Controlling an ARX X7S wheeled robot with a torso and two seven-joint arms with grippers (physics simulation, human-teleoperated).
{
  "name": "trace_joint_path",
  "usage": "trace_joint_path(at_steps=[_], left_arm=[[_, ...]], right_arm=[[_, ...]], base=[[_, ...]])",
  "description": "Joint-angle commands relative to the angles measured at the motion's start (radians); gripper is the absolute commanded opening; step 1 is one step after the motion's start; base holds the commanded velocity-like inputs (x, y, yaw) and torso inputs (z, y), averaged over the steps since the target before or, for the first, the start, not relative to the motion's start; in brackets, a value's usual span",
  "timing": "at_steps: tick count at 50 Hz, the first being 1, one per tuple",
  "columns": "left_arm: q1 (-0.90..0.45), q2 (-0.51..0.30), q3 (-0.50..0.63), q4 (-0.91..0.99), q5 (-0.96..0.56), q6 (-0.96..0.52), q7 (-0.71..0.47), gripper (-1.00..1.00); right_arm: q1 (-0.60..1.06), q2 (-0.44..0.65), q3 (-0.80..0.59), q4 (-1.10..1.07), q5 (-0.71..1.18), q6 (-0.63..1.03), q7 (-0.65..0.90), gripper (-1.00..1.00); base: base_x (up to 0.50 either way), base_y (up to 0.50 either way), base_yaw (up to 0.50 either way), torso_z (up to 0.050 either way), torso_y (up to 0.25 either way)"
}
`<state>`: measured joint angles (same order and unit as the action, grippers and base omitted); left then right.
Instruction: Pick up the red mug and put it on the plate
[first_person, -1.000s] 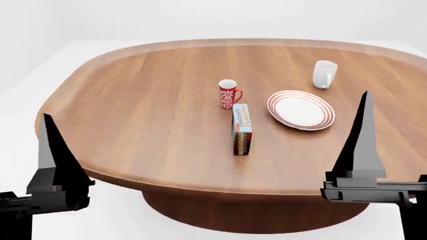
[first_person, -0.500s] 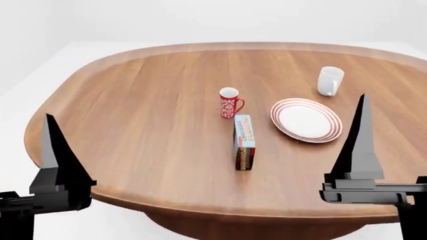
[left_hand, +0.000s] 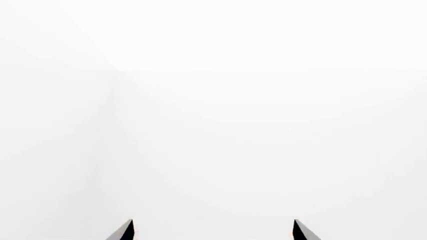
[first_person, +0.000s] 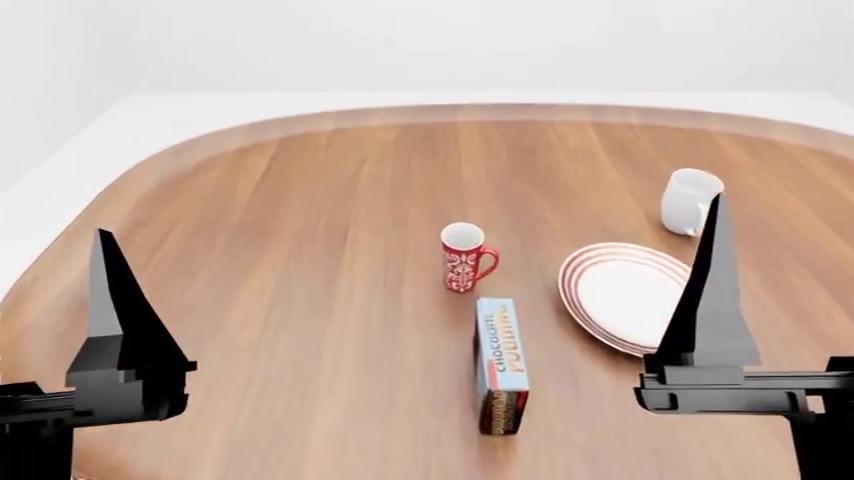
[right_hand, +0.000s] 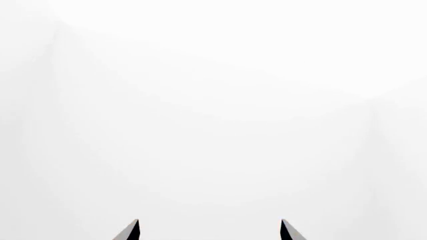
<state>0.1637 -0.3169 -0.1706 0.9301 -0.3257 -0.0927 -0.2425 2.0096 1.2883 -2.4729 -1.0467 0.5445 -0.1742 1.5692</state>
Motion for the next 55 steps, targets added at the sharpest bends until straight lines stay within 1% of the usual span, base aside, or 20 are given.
trace_joint_path(at_steps=[1,10,31,49,55], left_arm=[[0.002,-0.007,0.003,0.002,-0.003,0.001,-0.006,1.0],[0.0,-0.012,0.006,0.002,-0.004,-0.001,-0.012,1.0],[-0.001,-0.022,0.012,-0.006,-0.006,0.006,-0.021,1.0],[0.002,-0.028,0.022,-0.01,0.0,0.014,-0.028,1.0],[0.002,-0.032,0.023,-0.009,-0.002,0.013,-0.031,1.0]], right_arm=[[0.009,-0.005,-0.017,0.0,-0.005,-0.002,0.0,1.0],[0.012,-0.007,-0.022,0.0,-0.009,-0.002,0.0,1.0],[-0.013,-0.025,0.019,0.0,0.006,0.019,0.0,1.0],[-0.009,-0.012,0.01,0.0,0.003,0.022,0.0,1.0],[-0.027,-0.006,0.037,0.0,0.017,0.035,0.0,1.0]], base=[[0.5,0.0,0.0,0.0,0.0],[0.5,0.0,0.0,0.0,0.002],[0.5,0.0,0.0,0.0,0.001],[0.5,0.0,0.0,0.0,0.002],[0.5,-0.01,0.0,0.0,0.0]])
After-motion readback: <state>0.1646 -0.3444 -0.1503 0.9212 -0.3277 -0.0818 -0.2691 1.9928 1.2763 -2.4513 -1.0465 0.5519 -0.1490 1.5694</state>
